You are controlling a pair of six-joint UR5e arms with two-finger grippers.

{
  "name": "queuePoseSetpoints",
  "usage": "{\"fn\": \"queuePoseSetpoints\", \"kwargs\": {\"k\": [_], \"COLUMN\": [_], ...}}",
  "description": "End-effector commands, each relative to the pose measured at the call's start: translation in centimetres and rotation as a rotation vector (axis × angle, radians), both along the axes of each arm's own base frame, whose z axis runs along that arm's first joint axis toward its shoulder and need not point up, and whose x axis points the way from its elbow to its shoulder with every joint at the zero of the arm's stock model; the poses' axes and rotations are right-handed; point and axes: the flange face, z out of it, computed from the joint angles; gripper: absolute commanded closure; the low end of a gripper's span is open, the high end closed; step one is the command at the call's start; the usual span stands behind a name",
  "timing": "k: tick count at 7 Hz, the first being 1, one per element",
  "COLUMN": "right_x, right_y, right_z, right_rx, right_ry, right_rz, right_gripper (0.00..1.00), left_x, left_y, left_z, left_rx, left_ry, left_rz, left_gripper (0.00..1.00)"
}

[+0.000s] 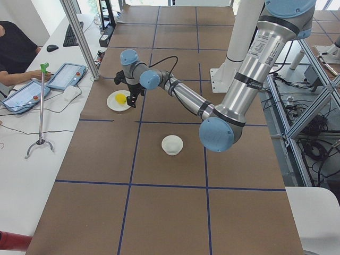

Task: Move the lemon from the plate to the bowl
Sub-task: 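Move the left gripper over the yellow lemon on the white plate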

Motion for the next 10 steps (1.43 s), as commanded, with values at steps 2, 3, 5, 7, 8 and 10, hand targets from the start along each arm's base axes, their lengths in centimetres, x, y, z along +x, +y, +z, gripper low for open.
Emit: {"fn": "queuePoseSetpoints", "kwargs": {"k": [2, 3, 5, 7, 8, 10], "right_x": [0.0, 0.0, 0.0, 0.0, 0.0, 0.0], "right_y": [0.1, 0.1, 0.1, 0.1, 0.1, 0.1], "right_z": [0.1, 0.1, 0.1, 0.0, 0.0, 0.0], "right_rx": [-0.001, -0.001, -0.001, 0.0, 0.0, 0.0], "right_ry": [0.0, 0.0, 0.002, 0.0, 0.0, 0.0], "right_rz": [0.0, 0.0, 0.0, 0.0, 0.0, 0.0], "right_gripper": [0.0, 0.0, 0.0, 0.0, 0.0, 0.0], "left_x": [8.9, 11.4, 15.2, 17.0, 17.1, 17.7], "left_y": [-7.6, -10.2, -12.2, -12.7, -12.9, -13.8], "left_z": [-5.0, -6.5, -4.9, -2.9, -2.6, -0.9], "left_rx": [0.005, 0.0, -0.002, 0.003, 0.009, -0.007], "left_ry": [-0.007, -0.005, 0.014, -0.03, -0.026, -0.016], "left_rz": [-0.028, -0.027, -0.027, -0.055, -0.058, -0.083], "left_gripper": [0.0, 0.0, 0.0, 0.0, 0.0, 0.0]}}
